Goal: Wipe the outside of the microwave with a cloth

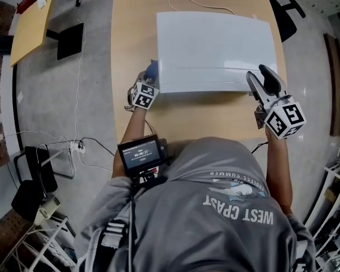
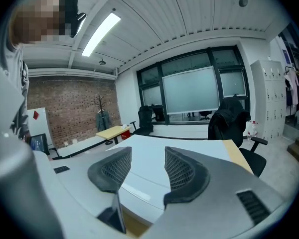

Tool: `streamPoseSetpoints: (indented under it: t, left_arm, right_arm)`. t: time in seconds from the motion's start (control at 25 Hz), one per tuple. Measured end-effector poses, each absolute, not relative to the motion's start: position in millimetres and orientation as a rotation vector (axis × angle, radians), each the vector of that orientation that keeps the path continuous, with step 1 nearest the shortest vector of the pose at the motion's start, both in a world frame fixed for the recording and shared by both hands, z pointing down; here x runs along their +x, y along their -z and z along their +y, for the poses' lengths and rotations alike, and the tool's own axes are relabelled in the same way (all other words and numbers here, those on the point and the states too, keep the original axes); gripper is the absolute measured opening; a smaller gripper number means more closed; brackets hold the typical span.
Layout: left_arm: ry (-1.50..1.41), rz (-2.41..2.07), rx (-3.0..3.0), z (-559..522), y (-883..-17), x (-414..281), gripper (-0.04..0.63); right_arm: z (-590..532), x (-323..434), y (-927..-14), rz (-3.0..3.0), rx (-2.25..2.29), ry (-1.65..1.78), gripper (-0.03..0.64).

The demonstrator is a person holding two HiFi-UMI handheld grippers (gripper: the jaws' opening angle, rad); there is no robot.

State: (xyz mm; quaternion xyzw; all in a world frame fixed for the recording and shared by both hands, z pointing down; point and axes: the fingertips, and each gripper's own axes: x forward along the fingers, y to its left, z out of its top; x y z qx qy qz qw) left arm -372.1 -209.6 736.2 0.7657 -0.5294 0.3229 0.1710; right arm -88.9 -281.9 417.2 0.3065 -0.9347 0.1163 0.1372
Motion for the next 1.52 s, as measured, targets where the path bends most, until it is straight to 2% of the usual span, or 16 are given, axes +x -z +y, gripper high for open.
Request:
streamPoseSetpoints:
  t: [0.24, 0.6, 0.88, 1.08, 1.52]
  left_arm:
    - [-0.906, -1.538, 2.237, -211.1, -711.5, -365.9, 0.074]
    - [-0.783, -1.677, 2.377, -204.4, -614.6, -352.6, 0.066]
    - [-0.573, -1.878, 2.458, -190.0, -512.2, -356.1, 0.064]
    - [-0.494, -2.008, 2.514, -177.4, -439.5, -349.3, 0.064]
    - [-0.264, -2.018, 2.633, -175.7, -360.8, -317.8, 0.064]
  right_arm:
    - [-301.8, -91.0, -437.6, -2.707, 0.863, -0.366, 0.216]
    - [-296.2, -100.3, -435.3, -2.804, 0.76, -0.42, 0.215]
    - [-274.7, -99.5, -415.9, -2.891, 0.683, -0.42, 0.211]
    - [-264.4, -91.7, -399.8, -2.975, 0.616, -0.361, 0.081]
    - [-242.2, -95.0, -371.5, -3.089, 0.364, -0.184, 0.066]
